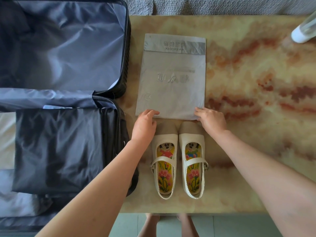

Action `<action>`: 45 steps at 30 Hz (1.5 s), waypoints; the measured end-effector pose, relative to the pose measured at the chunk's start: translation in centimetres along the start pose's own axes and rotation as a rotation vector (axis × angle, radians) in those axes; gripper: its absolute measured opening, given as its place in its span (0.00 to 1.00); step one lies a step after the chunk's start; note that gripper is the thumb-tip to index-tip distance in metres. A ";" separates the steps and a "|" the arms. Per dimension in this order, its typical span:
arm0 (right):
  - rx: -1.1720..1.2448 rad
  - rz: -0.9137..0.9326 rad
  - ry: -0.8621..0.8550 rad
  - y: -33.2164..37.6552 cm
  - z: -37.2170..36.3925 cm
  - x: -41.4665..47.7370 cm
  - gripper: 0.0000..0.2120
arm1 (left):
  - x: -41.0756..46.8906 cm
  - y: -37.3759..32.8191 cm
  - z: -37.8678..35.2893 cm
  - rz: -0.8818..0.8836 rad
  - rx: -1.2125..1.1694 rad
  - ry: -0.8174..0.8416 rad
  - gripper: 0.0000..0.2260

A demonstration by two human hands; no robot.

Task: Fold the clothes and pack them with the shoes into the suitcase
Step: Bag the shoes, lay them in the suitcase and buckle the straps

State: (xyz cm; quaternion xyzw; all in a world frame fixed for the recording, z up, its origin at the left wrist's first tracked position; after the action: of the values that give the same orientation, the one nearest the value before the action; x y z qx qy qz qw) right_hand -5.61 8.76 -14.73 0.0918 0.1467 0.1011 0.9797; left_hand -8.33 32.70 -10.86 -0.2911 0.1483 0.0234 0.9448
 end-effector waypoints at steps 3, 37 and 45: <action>-0.043 0.045 -0.033 -0.2 -0.1 -0.1 0.10 | 0.0 0.0 0.1 -0.010 0.007 0.012 0.16; 0.064 0.217 -0.711 -1.1 6.3 -2.1 0.10 | 2.5 -3.4 1.9 -0.210 0.258 -0.014 0.13; 0.341 -0.029 -0.588 -1.3 5.7 -3.1 0.05 | 2.2 -4.3 1.4 -0.239 0.219 -0.056 0.09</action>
State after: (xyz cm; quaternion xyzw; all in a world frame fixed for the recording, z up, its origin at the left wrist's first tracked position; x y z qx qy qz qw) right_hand -6.57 5.94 -8.83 0.2775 -0.1260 0.0305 0.9519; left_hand -5.26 29.77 -8.10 -0.2012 0.0877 -0.0971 0.9708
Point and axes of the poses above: each hand's wrist, its own x-axis towards the middle knuckle, its own z-axis out of the back of the hand, y = z × x, the point moved 3 cm from there along x, towards the middle knuckle, and after that the axes turned 2 degrees about x, right-handed, at the moved point
